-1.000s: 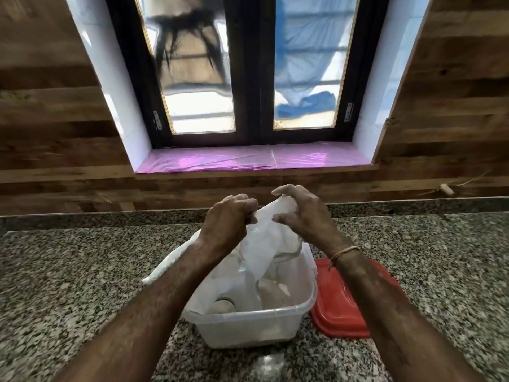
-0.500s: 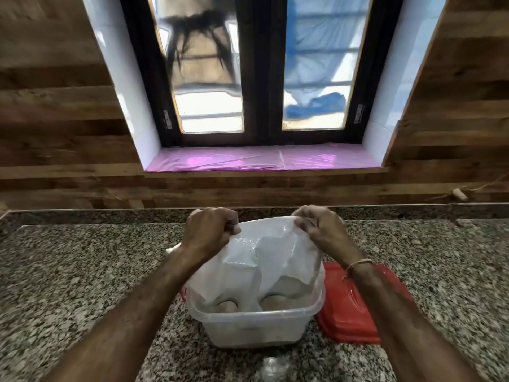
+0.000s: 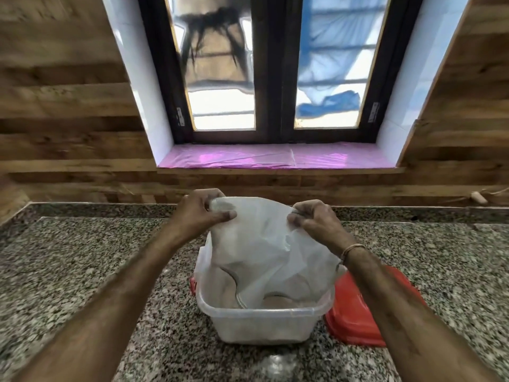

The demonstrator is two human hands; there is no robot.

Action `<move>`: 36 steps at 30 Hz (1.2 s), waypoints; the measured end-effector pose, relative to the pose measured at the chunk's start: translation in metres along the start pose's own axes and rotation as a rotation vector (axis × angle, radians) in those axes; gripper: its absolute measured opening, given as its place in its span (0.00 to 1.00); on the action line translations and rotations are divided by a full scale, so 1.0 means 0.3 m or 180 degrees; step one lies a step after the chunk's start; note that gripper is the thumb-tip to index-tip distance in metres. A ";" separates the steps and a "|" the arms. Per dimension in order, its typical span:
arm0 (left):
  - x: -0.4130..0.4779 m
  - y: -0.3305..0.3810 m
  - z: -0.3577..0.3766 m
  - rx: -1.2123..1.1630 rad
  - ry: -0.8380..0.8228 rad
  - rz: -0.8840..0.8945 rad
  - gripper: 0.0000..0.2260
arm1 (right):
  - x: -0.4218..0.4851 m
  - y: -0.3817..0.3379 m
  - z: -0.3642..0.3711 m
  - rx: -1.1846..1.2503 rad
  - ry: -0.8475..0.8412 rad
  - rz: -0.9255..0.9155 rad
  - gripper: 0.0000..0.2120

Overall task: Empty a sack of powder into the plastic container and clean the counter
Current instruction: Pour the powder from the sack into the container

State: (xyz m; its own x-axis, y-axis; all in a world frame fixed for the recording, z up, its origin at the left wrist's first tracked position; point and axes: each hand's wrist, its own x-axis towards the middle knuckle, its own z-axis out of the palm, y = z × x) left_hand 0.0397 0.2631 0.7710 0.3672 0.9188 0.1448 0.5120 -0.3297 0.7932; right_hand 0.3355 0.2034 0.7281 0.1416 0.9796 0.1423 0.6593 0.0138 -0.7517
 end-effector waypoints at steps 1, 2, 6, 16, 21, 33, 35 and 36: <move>-0.002 -0.007 0.022 -0.0047 0.0191 0.0024 0.12 | 0.004 -0.015 0.002 0.0032 0.0006 -0.0067 0.07; -0.003 -0.009 0.053 -0.0076 0.0318 0.0030 0.12 | 0.008 -0.040 0.009 0.0147 -0.0057 -0.0155 0.04; -0.007 -0.006 0.143 -0.0366 0.0774 0.0057 0.11 | 0.030 -0.140 0.058 -0.0012 -0.0127 -0.0405 0.10; -0.146 -0.130 0.216 -0.0416 -0.0055 -0.0278 0.17 | 0.079 -0.092 -0.001 0.0694 0.0641 -0.0120 0.09; -0.144 -0.111 0.217 0.0009 -0.0115 -0.0257 0.18 | 0.070 -0.068 -0.011 0.0241 0.0822 -0.0094 0.08; -0.049 0.013 0.185 -0.0714 0.0514 0.0124 0.17 | 0.022 -0.185 0.095 -0.0685 0.0773 -0.0594 0.11; -0.055 -0.013 0.203 -0.0334 0.0593 0.0021 0.16 | 0.016 -0.191 0.103 -0.0588 0.0527 -0.0653 0.12; -0.061 -0.016 0.212 -0.0226 0.0605 0.0016 0.16 | 0.011 -0.195 0.112 -0.0591 0.0437 -0.0677 0.13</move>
State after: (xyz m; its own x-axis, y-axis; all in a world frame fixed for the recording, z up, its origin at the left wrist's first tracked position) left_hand 0.0799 0.2339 0.7270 0.2128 0.9439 0.2526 0.4520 -0.3243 0.8310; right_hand 0.2726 0.2126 0.7511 0.0761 0.9224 0.3788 0.8067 0.1663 -0.5671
